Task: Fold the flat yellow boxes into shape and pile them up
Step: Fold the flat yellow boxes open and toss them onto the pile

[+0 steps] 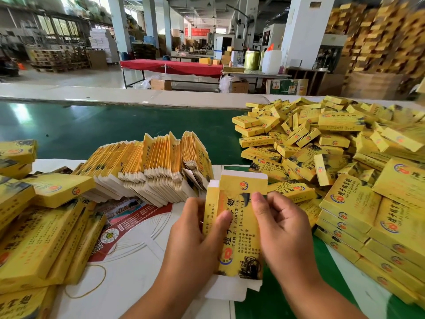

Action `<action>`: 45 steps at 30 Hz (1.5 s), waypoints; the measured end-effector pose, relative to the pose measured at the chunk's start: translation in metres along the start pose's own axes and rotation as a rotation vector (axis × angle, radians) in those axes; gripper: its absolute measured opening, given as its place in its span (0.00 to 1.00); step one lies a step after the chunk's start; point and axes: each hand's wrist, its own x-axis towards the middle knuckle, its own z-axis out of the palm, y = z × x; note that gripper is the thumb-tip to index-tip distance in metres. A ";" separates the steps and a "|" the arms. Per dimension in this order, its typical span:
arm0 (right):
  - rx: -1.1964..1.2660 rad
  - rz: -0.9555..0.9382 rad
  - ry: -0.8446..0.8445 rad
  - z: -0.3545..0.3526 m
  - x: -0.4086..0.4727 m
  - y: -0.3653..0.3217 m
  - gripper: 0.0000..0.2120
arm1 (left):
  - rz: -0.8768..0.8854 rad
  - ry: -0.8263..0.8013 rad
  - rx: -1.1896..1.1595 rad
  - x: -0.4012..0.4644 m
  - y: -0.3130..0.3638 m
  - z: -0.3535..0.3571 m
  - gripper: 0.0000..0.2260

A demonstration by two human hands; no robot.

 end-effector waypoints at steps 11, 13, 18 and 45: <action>0.034 -0.055 -0.106 0.005 -0.009 -0.007 0.14 | -0.179 -0.182 -0.293 0.004 0.003 -0.010 0.09; 0.001 -0.037 -0.051 0.003 -0.007 -0.007 0.20 | -0.155 -0.257 -0.291 0.002 0.001 -0.010 0.17; -0.082 -0.160 -0.043 -0.002 -0.004 -0.006 0.16 | -0.176 -0.366 -0.153 0.003 -0.006 -0.011 0.38; 0.056 -0.193 -0.101 -0.009 0.000 -0.015 0.13 | -0.203 -0.329 -0.134 0.003 0.002 -0.016 0.25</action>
